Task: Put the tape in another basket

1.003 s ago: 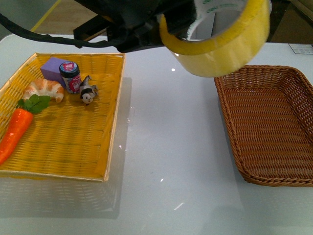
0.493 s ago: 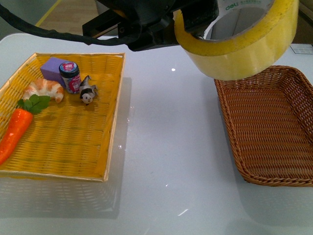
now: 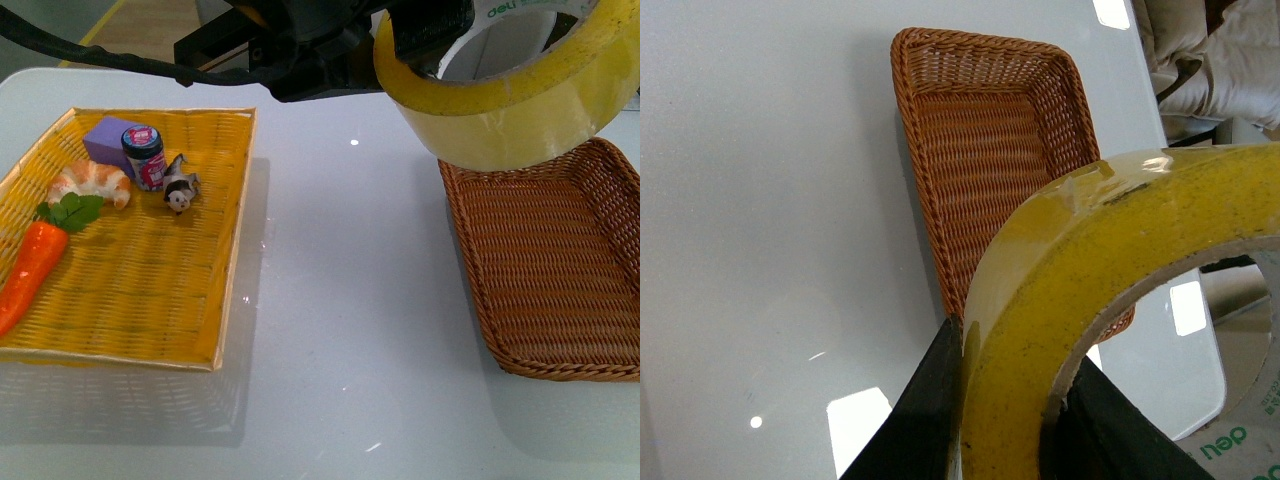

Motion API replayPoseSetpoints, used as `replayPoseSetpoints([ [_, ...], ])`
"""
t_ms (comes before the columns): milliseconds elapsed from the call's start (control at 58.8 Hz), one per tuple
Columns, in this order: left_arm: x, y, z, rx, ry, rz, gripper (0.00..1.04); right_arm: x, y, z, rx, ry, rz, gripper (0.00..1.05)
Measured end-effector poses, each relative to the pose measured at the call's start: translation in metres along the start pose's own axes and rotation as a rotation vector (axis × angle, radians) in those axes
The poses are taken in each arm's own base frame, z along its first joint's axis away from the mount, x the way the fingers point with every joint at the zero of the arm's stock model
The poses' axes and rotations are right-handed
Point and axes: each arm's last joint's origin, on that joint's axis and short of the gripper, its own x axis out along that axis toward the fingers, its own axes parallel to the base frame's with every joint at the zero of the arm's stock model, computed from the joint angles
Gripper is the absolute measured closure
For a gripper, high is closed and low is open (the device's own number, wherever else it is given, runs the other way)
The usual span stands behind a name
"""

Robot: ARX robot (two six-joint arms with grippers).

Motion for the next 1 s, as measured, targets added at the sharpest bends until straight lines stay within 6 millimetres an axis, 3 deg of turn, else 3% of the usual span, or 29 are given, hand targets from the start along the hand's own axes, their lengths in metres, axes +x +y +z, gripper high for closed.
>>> replayPoseSetpoints([
  [663,-0.001,0.001,0.000,-0.003,0.016,-0.016,0.89,0.039,0.007,-0.009,0.012,0.051,0.150,0.09],
  [1003,-0.001,0.001,0.000,-0.003,0.019,-0.020,0.90,0.043,0.007,-0.011,0.054,0.063,0.145,0.54],
])
